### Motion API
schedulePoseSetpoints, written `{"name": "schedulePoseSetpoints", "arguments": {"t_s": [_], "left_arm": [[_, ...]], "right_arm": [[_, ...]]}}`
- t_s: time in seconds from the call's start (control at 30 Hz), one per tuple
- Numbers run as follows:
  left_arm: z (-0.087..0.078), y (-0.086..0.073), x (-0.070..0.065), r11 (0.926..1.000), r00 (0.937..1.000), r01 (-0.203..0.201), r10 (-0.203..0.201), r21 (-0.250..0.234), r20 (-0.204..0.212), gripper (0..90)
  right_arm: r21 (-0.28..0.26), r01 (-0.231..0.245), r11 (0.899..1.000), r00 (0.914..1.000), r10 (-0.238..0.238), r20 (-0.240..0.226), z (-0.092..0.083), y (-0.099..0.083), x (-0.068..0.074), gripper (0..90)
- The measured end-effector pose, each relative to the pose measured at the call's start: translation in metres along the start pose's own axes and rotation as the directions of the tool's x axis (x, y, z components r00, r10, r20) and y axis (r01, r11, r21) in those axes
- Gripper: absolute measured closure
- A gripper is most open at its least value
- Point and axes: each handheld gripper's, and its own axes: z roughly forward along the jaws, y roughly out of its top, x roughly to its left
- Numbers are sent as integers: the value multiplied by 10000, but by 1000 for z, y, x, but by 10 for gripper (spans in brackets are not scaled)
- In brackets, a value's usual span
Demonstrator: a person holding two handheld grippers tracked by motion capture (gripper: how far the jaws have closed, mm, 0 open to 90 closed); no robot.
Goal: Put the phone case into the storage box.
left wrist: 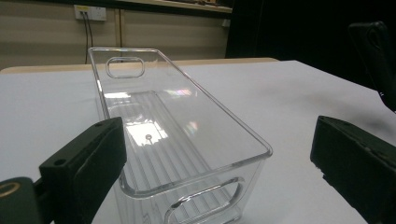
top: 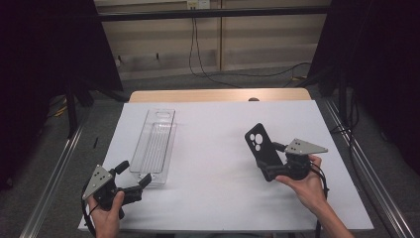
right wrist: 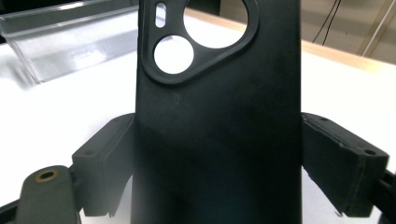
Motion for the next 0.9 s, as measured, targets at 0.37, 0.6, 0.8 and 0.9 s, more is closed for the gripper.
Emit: {"name": "schedulePoseSetpoints", "arguments": {"t_s": [0.37,0.6,0.8,0.9], "left_arm": [[3,1,-2,10000,9997,-44,43,47,257,35],[4,1,-3,10000,9985,-29,24,78,543,33],[6,4,-7,9998,9953,-110,94,156,959,33],[6,4,-11,9989,9928,-407,379,232,1134,33]], "right_arm": [[-870,-362,9955,9984,322,-465,-8,-14,0,147],[-1097,-226,9937,9949,115,-1003,-9,-15,9,146],[-1102,-387,9932,9896,229,-1417,-11,-18,16,146],[-1123,-336,9931,9867,151,-1616,-9,-18,21,146]]}}
